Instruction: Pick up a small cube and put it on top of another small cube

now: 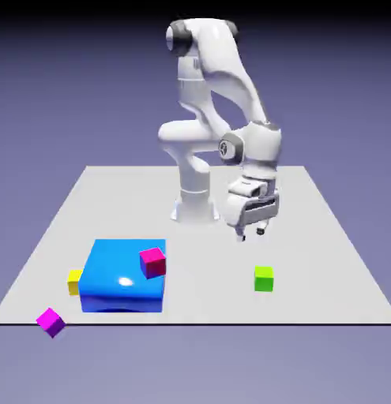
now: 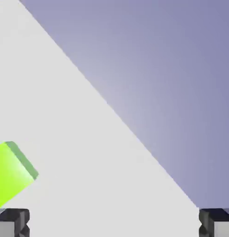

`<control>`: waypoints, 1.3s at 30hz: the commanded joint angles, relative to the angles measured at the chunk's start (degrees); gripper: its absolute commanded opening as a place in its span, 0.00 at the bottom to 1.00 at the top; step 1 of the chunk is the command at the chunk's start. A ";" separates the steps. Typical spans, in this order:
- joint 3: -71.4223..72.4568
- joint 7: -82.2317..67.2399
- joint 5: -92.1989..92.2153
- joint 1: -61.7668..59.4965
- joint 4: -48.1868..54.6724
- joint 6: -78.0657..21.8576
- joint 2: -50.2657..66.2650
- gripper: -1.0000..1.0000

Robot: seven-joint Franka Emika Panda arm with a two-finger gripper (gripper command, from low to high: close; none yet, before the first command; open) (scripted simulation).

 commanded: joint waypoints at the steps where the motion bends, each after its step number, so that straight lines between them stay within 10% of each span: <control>1: 0.72 -0.97 -1.31 0.54 1.12 -1.78 2.08 0.50; 15: 1.32 -2.53 -18.16 6.23 9.06 -6.94 25.40 0.50; 16: 1.32 -2.53 -18.16 6.23 9.06 -6.94 25.40 0.00; 39: -30.75 2.21 15.12 3.07 21.81 -38.23 12.69 0.00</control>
